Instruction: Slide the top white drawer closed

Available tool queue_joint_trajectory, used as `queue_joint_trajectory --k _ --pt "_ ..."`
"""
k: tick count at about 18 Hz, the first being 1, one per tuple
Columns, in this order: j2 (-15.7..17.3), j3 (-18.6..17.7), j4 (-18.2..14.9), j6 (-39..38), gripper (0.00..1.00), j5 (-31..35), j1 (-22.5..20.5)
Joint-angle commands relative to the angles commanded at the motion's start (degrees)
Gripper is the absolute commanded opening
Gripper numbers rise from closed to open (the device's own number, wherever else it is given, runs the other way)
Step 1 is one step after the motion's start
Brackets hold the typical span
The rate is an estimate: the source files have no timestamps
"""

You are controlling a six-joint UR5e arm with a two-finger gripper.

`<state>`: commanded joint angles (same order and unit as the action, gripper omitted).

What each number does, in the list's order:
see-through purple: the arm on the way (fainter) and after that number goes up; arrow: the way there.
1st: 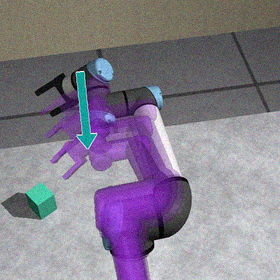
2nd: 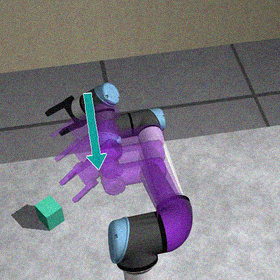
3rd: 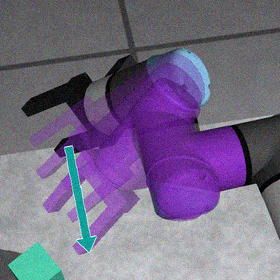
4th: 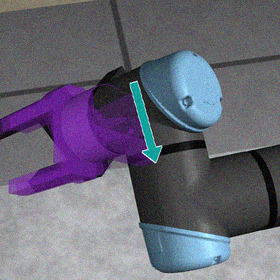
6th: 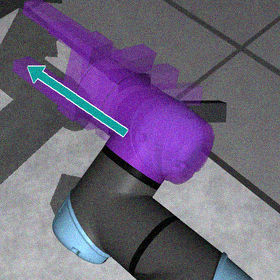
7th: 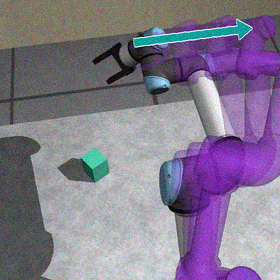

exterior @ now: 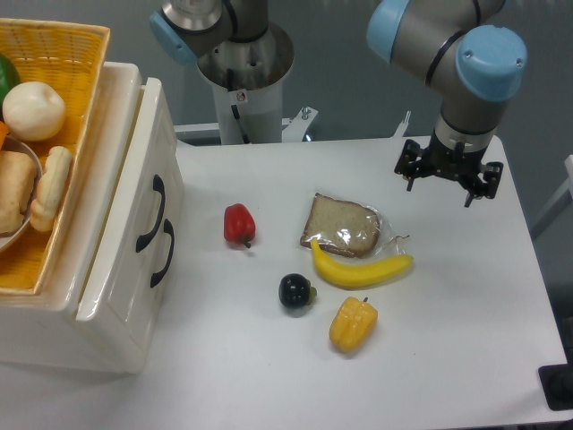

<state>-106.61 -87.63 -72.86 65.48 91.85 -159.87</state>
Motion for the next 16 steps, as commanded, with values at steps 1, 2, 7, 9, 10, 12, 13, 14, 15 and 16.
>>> queue_joint_trajectory --k 1,2,7,9,10,12,13,14,15,16 --pt "-0.18 0.26 0.18 0.09 1.00 -0.09 -0.17" --pt "-0.18 0.53 0.18 0.18 1.00 -0.09 -0.44" --pt "0.35 -1.22 0.09 -1.75 1.00 -0.18 2.45" --pt "0.44 -1.41 0.18 -2.55 1.00 -0.70 2.90" --pt "0.44 -1.41 0.18 -2.55 1.00 -0.79 2.64" --pt "0.44 -0.97 0.26 -2.72 1.00 -0.88 3.16" --pt "0.87 -1.05 0.35 -2.81 1.00 -0.97 3.51" --pt "1.66 -0.97 0.35 -2.72 1.00 -0.88 3.69" --pt "1.93 -0.88 0.44 -2.64 1.00 -0.97 3.95" --pt "2.02 -0.53 0.88 -2.90 1.00 -1.58 4.30"
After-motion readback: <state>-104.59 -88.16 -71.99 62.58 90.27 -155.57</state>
